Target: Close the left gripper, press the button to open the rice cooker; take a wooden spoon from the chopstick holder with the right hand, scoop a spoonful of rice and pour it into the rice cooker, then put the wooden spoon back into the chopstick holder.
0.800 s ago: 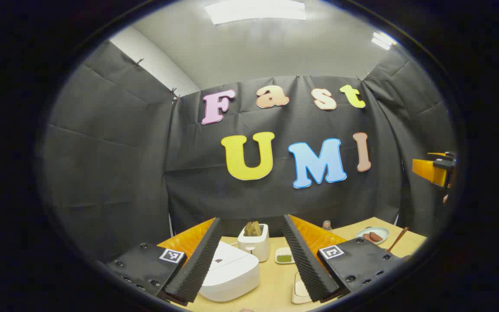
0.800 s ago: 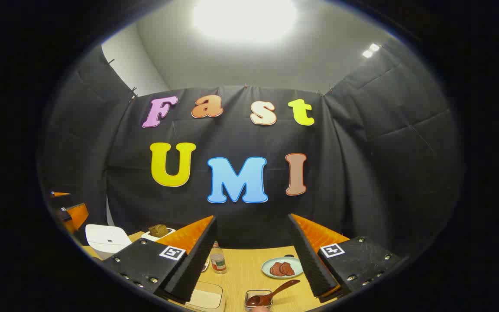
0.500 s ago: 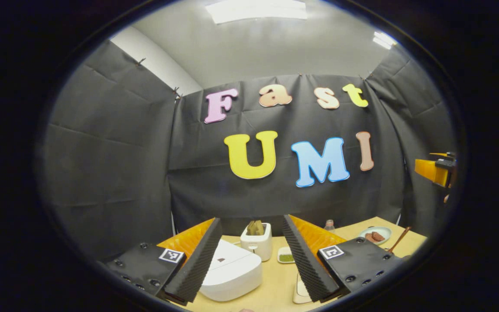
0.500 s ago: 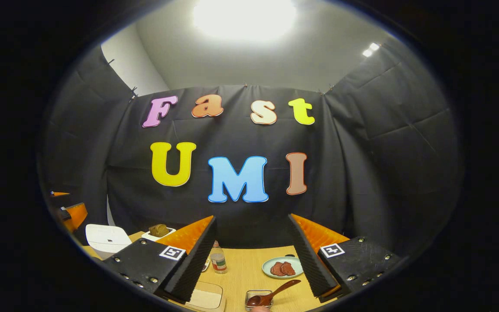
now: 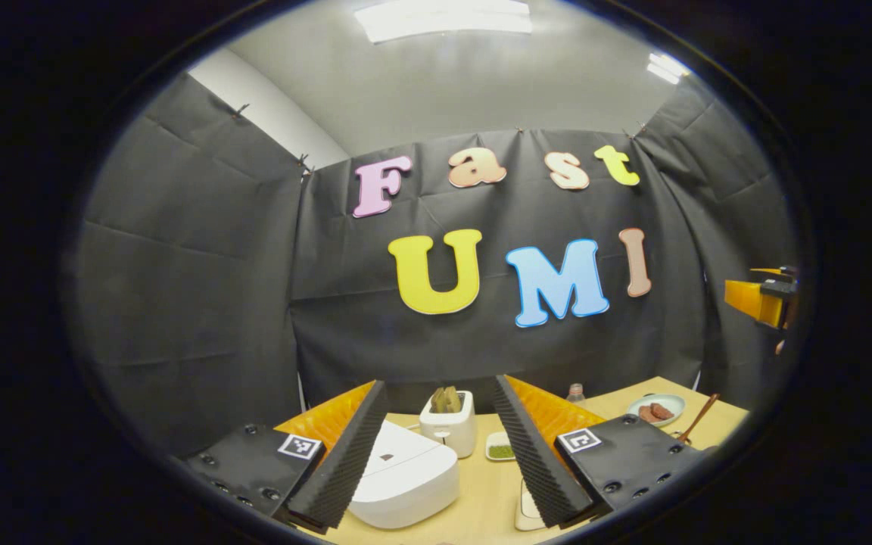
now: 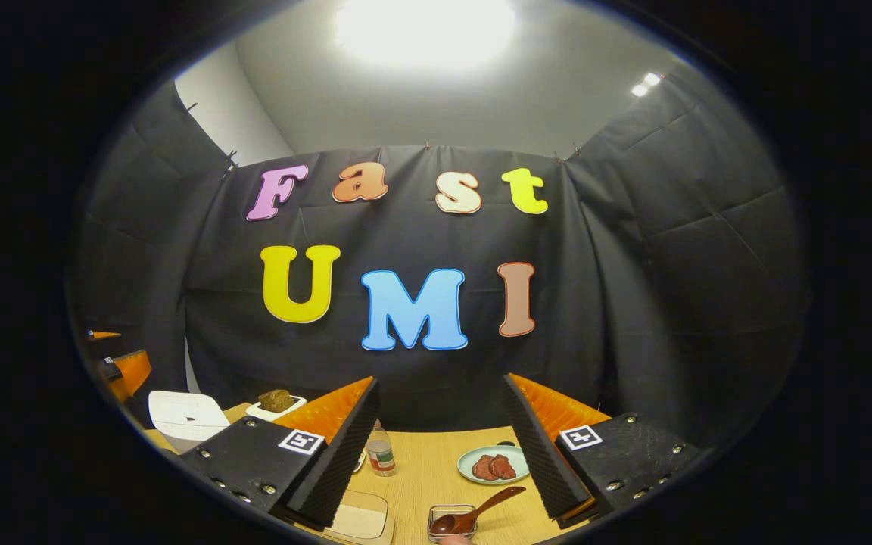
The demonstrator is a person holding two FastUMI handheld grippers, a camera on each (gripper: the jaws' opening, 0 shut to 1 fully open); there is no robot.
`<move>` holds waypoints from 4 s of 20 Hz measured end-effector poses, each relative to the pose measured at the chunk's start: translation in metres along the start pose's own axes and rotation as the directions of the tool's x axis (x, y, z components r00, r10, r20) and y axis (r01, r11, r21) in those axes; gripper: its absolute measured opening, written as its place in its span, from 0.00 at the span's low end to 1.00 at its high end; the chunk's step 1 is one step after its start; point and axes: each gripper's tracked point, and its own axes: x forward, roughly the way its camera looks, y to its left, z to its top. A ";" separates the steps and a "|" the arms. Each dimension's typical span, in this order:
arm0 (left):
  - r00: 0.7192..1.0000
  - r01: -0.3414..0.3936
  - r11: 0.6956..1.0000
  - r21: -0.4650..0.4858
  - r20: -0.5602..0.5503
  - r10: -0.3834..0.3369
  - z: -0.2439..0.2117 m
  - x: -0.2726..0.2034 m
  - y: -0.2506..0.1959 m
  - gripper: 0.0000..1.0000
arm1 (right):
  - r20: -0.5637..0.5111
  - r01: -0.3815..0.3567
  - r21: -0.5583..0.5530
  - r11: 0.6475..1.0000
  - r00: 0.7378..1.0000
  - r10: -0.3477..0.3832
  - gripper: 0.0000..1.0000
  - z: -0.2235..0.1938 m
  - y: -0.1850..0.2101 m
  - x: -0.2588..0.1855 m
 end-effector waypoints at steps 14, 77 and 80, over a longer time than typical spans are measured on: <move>1.000 0.007 1.000 0.013 0.012 -0.007 -0.002 0.005 0.010 0.46 | -0.004 -0.002 -0.012 1.000 1.000 0.002 0.97 -0.004 0.009 -0.001; 0.982 -0.133 0.991 0.002 -0.134 0.132 -0.106 0.130 0.133 0.10 | -0.067 0.147 -0.021 0.989 0.987 -0.149 0.97 -0.026 -0.032 -0.035; 0.990 -0.122 0.993 0.001 -0.070 0.122 -0.070 0.109 0.120 0.39 | -0.075 0.139 -0.004 0.990 0.987 -0.138 0.97 -0.034 -0.042 -0.024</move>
